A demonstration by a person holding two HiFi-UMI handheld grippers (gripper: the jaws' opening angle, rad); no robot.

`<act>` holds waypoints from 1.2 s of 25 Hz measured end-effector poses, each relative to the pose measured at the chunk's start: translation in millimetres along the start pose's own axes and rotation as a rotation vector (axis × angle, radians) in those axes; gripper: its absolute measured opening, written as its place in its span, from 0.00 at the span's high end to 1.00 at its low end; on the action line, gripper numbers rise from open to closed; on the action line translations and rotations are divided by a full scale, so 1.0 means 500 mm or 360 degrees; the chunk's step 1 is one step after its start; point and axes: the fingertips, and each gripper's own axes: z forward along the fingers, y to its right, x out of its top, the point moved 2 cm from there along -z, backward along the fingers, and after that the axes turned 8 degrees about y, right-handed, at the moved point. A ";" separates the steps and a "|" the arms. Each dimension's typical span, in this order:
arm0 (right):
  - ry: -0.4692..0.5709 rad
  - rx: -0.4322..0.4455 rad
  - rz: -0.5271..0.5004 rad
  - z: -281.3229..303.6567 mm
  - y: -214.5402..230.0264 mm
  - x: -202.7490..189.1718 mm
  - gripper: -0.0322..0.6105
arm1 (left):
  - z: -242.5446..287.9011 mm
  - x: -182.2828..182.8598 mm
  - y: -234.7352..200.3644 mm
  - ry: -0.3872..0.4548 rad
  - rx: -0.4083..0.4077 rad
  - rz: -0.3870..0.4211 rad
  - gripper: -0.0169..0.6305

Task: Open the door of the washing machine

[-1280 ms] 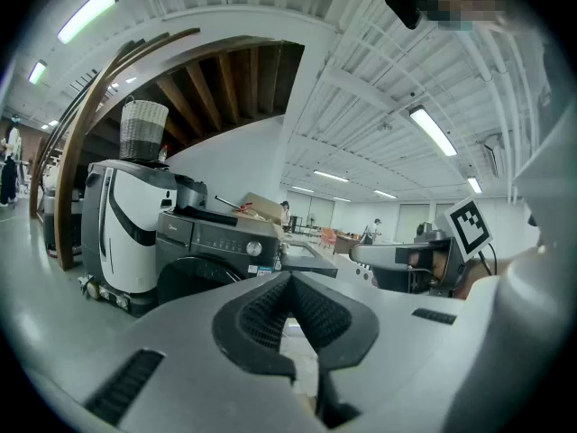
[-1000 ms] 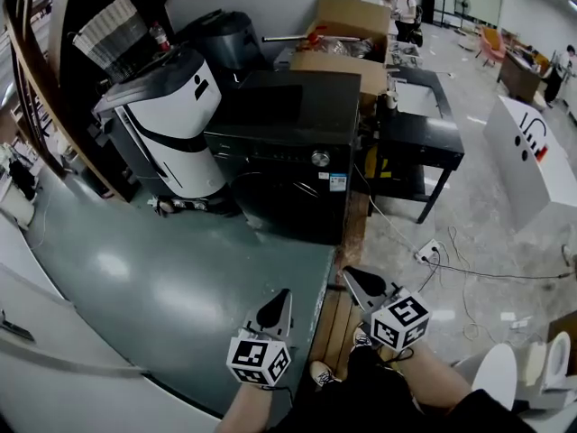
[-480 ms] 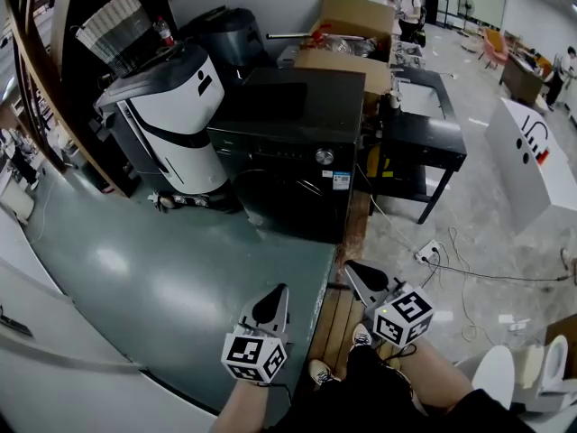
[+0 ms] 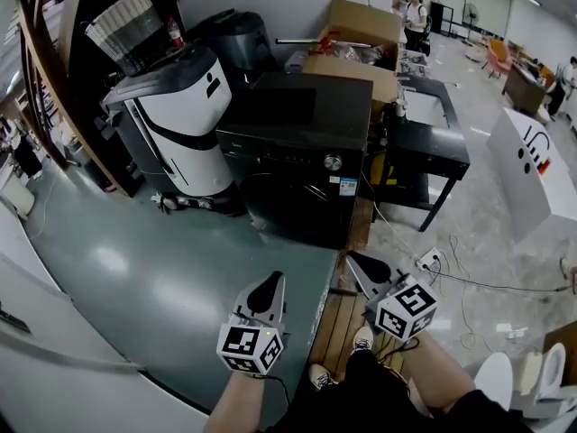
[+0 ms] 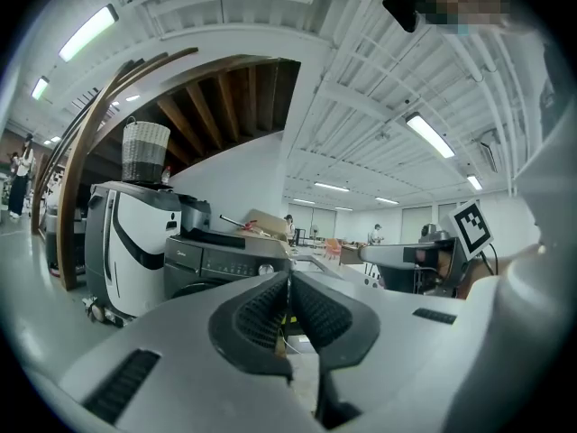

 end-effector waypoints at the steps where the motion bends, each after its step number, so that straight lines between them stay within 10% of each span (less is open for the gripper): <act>1: 0.0006 0.0001 -0.0007 0.003 -0.001 0.003 0.92 | 0.000 0.004 -0.003 0.0005 -0.0001 0.0007 0.94; 30: -0.0055 0.0067 -0.0119 0.239 0.260 -0.042 0.59 | 0.271 -0.032 -0.135 0.0001 0.0121 0.0049 0.60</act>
